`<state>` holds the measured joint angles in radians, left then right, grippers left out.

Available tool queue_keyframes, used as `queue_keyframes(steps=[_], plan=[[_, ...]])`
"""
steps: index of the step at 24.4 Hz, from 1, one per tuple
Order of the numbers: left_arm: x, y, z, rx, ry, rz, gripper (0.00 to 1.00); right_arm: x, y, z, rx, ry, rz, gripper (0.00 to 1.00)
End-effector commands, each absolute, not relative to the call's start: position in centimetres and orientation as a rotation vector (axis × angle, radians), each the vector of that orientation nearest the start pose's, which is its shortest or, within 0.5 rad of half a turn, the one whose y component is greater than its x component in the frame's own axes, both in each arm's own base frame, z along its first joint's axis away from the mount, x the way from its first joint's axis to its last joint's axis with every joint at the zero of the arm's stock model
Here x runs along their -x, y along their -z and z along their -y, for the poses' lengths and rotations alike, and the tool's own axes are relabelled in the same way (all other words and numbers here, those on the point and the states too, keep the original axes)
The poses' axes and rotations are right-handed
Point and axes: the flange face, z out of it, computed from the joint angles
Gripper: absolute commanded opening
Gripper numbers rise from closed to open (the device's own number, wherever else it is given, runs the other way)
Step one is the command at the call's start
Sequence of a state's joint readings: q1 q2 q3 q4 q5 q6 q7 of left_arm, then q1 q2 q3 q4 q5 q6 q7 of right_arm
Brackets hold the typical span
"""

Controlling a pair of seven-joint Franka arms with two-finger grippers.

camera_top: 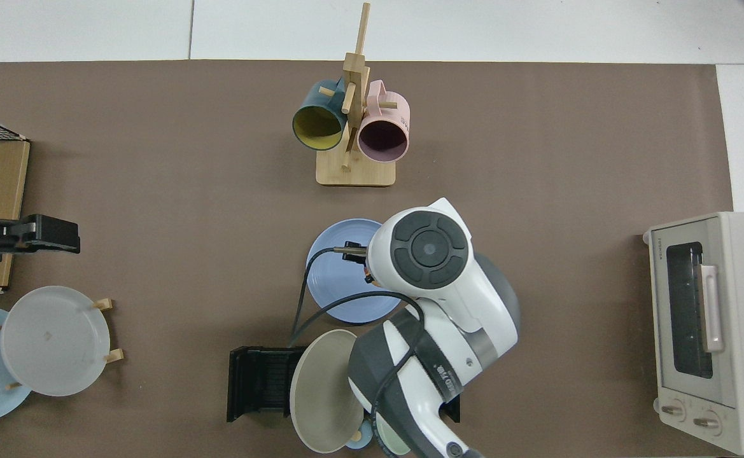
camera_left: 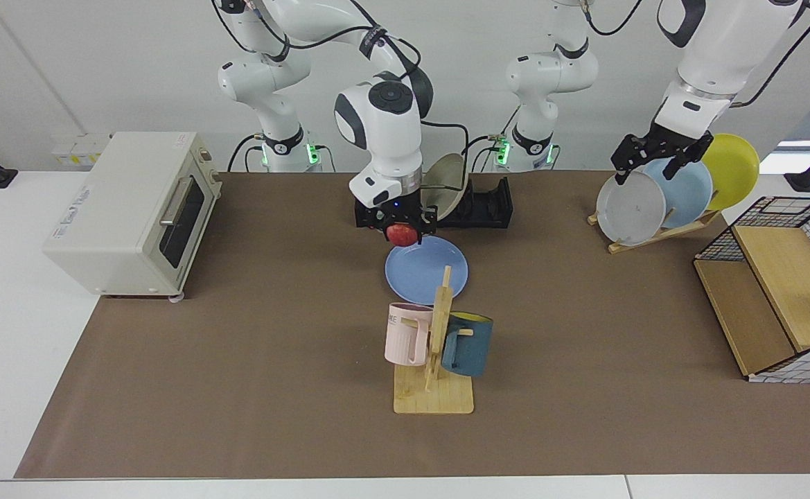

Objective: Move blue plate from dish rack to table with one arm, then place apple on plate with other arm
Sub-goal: 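Carry the apple with the right gripper over the blue plate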

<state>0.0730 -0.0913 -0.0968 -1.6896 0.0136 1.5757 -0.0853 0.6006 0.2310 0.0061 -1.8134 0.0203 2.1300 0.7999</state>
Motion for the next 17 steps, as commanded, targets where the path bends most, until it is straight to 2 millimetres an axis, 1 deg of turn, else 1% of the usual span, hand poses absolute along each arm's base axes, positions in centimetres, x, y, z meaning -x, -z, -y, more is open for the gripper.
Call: queue_keyframes(steps=[1,3,8,10,12,15,16,17], plan=[[-52.4,-62.5,1.1,3.115,-0.020,0.094,1.00,-50.3,-36.7,-40.2,3.048,0.085,-0.352,0.00],[-52.4,-62.5,1.1,3.115,-0.020,0.094,1.00,-50.2,-35.3,-40.7,3.046,0.089,-0.353,0.00],[-52.3,-62.6,1.1,3.115,-0.018,0.094,1.00,-49.6,-33.0,-40.3,3.039,0.100,-0.353,0.00],[-52.3,-62.6,1.1,3.115,-0.018,0.094,1.00,-48.7,-31.6,-40.9,3.048,0.089,-0.333,0.00],[-52.3,-62.6,1.1,3.115,-0.018,0.094,1.00,-48.3,-30.4,-41.2,3.056,0.079,-0.323,0.00],[-52.3,-62.6,1.2,3.115,-0.018,0.092,1.00,-48.3,-29.8,-41.0,3.063,0.072,-0.316,0.00],[-52.2,-62.8,1.2,3.115,-0.013,0.092,1.00,-48.3,-29.7,-40.7,3.071,0.063,-0.303,0.20],[-52.2,-62.8,1.2,3.115,-0.013,0.092,1.00,-48.5,-29.6,-40.4,3.077,0.059,-0.285,0.70]])
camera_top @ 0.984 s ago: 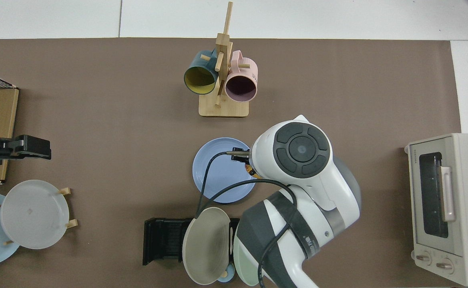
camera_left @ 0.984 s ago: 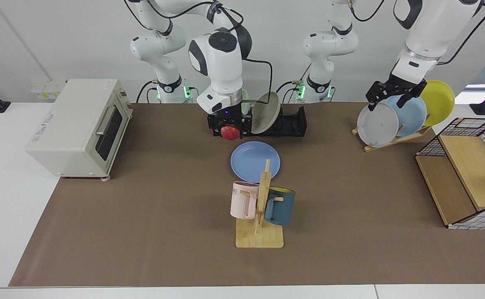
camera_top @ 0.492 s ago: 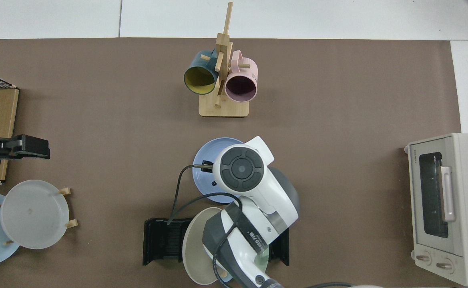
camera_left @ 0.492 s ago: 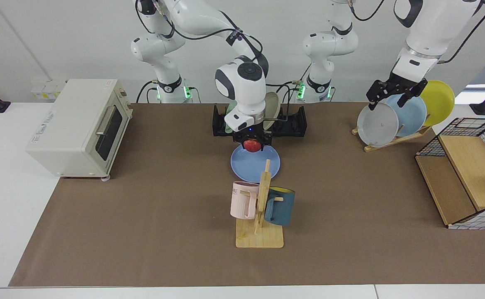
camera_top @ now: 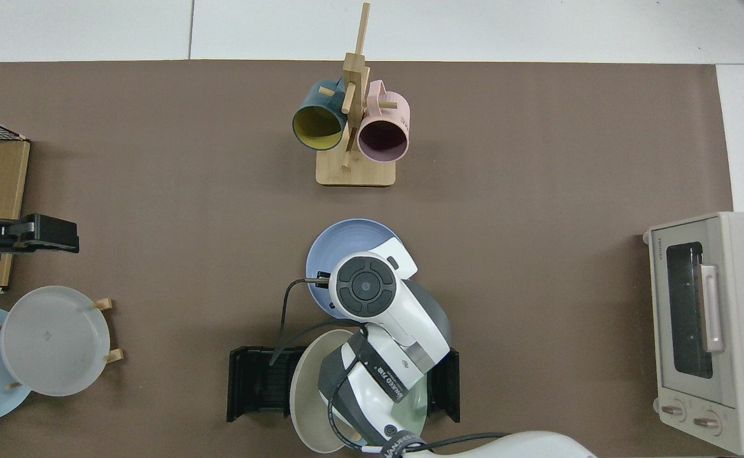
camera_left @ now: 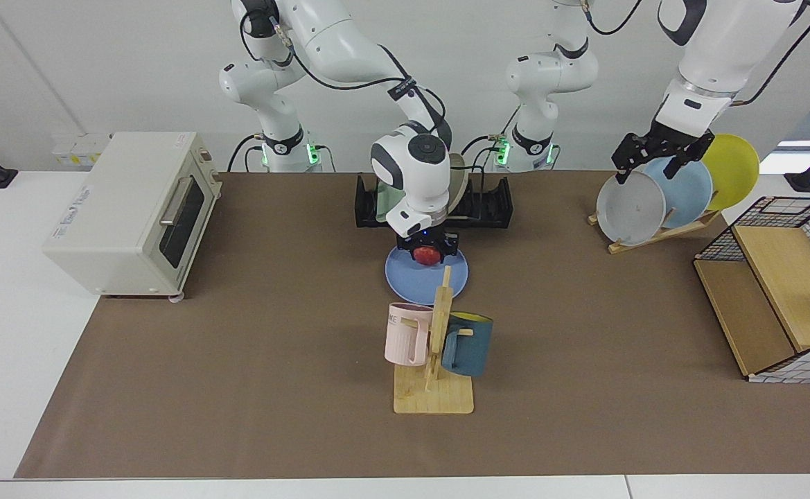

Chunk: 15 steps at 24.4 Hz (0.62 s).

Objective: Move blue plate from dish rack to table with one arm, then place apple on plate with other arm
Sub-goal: 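Carry the apple with the right gripper over the blue plate, then lower the apple onto the blue plate and open the right gripper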

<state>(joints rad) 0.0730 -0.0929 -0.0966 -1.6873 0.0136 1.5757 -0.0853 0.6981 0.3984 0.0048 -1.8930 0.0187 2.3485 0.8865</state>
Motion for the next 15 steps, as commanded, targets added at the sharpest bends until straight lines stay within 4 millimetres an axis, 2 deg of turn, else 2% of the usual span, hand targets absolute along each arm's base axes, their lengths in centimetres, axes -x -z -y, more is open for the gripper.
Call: queue_keyframes(steps=[1,4,7,12,15], plan=[[-52.2,-62.8,1.1,3.114,-0.013,0.094,1.00,-48.6,-29.5,-40.1,3.086,0.050,-0.267,1.00],[-52.2,-62.8,1.1,3.115,-0.013,0.096,1.00,-49.1,-30.6,-40.0,3.103,0.027,-0.251,1.00],[-52.2,-62.8,1.1,3.115,-0.013,0.096,1.00,-51.3,-34.2,-38.9,3.106,0.024,-0.290,1.00],[-52.2,-62.8,1.1,3.114,-0.013,0.094,1.00,-55.4,-39.7,-33.7,3.064,0.072,-0.255,1.00],[-52.2,-62.8,1.1,3.114,-0.013,0.094,1.00,-57.6,-43.8,-28.1,3.038,0.141,-0.288,1.00]])
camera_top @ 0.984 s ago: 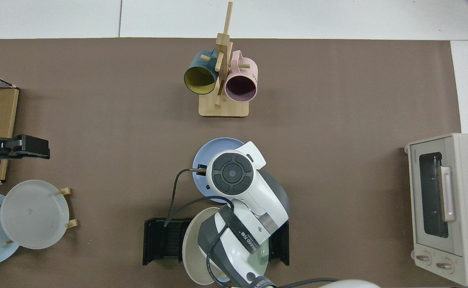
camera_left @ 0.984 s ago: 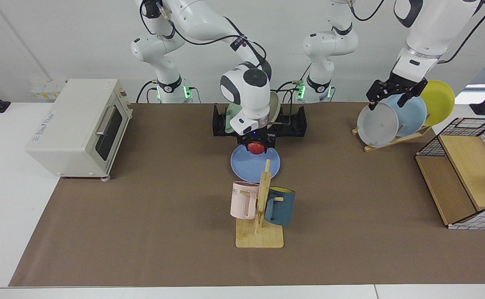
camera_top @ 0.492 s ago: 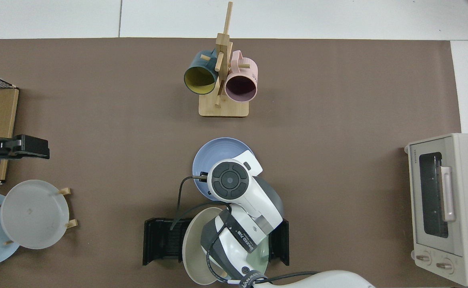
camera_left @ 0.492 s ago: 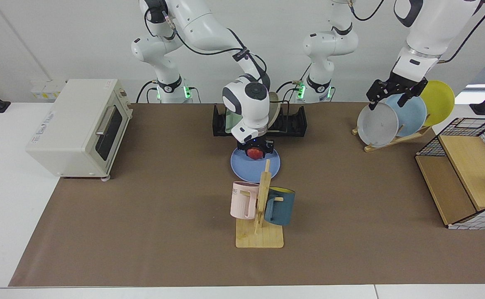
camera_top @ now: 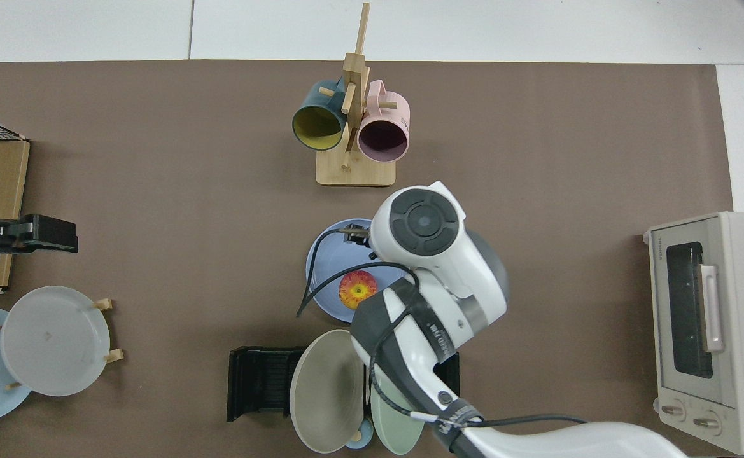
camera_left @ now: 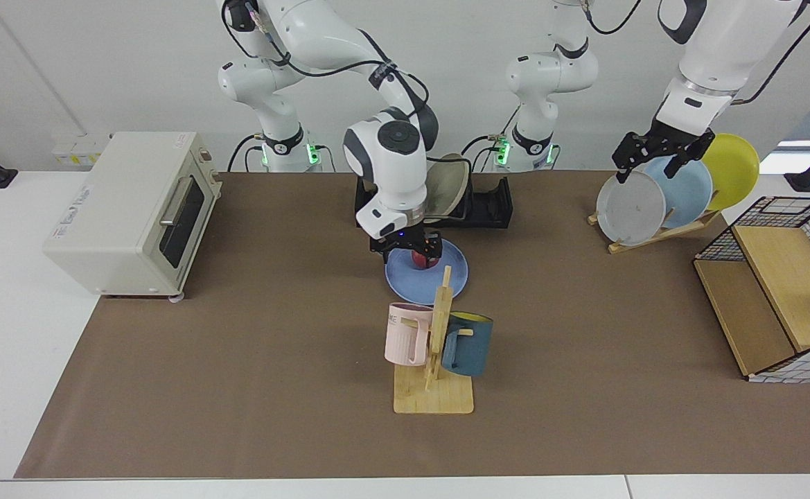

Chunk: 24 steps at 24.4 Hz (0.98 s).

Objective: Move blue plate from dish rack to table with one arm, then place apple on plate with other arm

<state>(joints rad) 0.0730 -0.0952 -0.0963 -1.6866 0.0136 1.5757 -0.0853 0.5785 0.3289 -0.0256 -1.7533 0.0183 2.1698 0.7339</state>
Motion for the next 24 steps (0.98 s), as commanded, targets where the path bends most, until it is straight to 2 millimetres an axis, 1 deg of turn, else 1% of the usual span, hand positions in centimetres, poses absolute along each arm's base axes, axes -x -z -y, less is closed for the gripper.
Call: queue_keyframes(steps=[1,3,5,9,11,13,14,16,18,19,22,24], plan=[[-52.2,-62.8,1.1,3.114,-0.013,0.094,1.00,-58.0,-44.7,-26.4,3.040,0.145,-0.283,1.00],[-52.2,-62.8,1.1,3.114,-0.013,0.094,1.00,-58.7,-45.9,-23.3,3.056,0.141,-0.224,1.00],[-52.2,-62.8,1.1,3.114,-0.013,0.094,1.00,-59.4,-47.0,-19.8,3.068,0.136,-0.186,1.00],[-52.0,-63.1,1.2,3.114,-0.004,0.094,1.00,-59.8,-48.5,-14.3,3.086,0.104,-0.163,1.00],[-51.9,-63.2,1.2,3.114,-0.006,0.094,1.00,-59.3,-49.9,-11.4,3.095,0.070,-0.129,1.00],[-51.8,-63.3,1.2,3.114,-0.004,0.094,1.00,-58.5,-51.0,-8.3,3.107,0.014,-0.044,1.00],[-51.9,-63.3,1.1,3.114,-0.001,0.097,1.00,-58.1,-51.7,-7.2,3.103,0.005,-0.023,1.00],[-51.8,-63.3,1.2,3.114,-0.004,0.094,1.00,-57.5,-53.3,-5.5,3.071,0.012,-0.014,1.00],[-51.8,-63.3,1.2,3.114,-0.004,0.094,1.00,-57.0,-54.4,-3.6,3.058,0.021,-0.037,1.00],[-51.8,-63.3,1.2,3.114,-0.004,0.094,1.00,-56.8,-54.9,-3.1,3.058,0.027,-0.045,1.00],[-51.8,-63.3,1.2,3.114,-0.004,0.094,1.00,-56.8,-55.7,-2.0,3.060,0.045,-0.071,1.00],[-51.8,-63.5,1.2,3.114,0.003,0.094,1.00,-57.1,-56.3,-1.9,3.077,0.022,-0.064,1.00]])
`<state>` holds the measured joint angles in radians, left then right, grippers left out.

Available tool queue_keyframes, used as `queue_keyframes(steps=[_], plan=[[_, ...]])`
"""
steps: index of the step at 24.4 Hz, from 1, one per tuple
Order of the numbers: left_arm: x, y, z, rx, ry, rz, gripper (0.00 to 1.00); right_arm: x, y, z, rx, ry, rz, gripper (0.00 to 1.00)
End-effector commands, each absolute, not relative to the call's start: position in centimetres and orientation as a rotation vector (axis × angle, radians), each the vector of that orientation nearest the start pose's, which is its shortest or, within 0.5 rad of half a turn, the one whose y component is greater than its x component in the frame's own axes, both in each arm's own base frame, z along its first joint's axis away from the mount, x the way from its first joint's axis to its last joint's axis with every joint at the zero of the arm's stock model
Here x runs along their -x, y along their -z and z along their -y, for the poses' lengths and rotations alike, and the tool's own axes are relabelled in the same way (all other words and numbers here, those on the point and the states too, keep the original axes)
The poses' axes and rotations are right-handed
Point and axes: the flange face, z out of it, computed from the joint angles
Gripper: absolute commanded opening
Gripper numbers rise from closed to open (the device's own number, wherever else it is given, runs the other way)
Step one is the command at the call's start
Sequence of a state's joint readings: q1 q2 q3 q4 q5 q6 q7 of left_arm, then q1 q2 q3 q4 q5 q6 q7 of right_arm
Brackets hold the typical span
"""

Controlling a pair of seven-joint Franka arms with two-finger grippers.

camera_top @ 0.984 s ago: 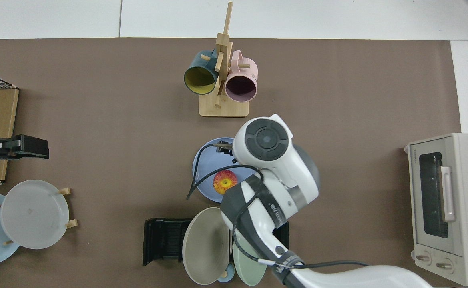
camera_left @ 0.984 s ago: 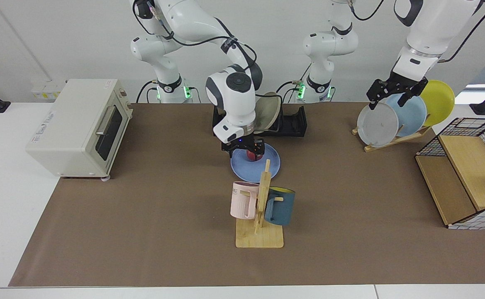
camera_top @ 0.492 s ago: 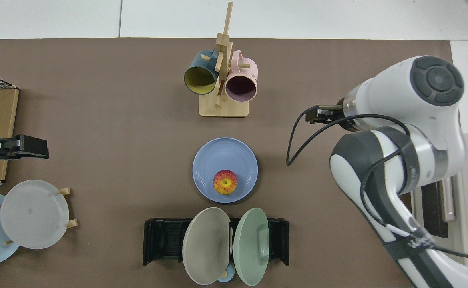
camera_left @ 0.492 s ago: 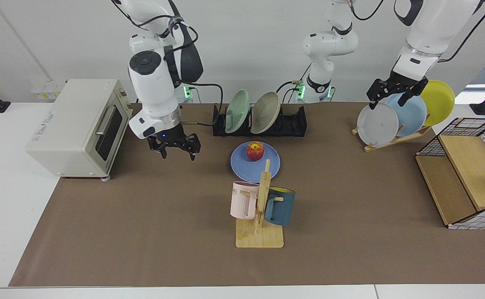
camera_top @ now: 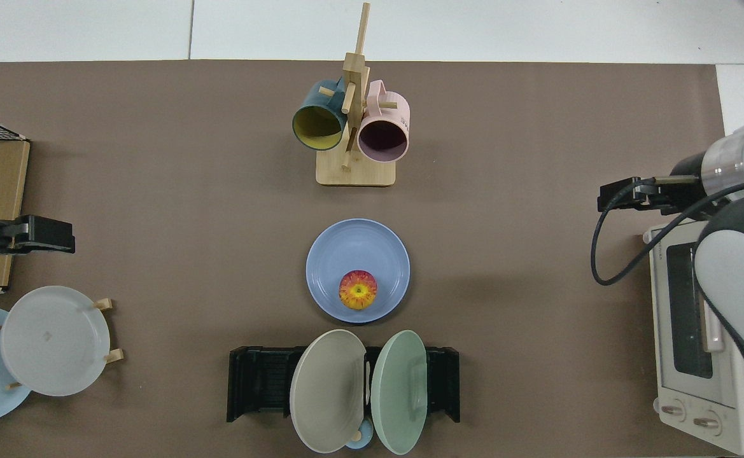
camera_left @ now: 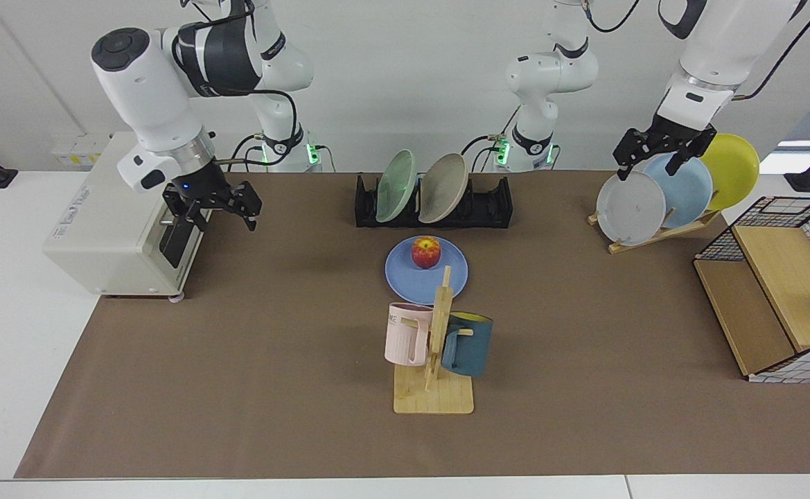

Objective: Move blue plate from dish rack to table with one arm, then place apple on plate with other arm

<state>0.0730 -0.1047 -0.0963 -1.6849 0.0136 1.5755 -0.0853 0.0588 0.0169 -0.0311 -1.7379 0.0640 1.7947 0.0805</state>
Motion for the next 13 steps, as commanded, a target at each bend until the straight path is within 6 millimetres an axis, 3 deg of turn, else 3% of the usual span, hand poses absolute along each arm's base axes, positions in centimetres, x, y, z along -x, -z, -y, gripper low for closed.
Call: queue_keyframes(steps=[1,13], plan=[[-51.71,-63.53,1.18,3.113,0.004,0.094,1.00,-56.92,-56.34,-1.95,3.084,-0.008,-0.061,1.00],[-51.63,-63.58,1.18,3.113,0.001,0.094,1.00,-57.31,-56.42,-2.09,3.134,0.038,-0.035,1.00]])
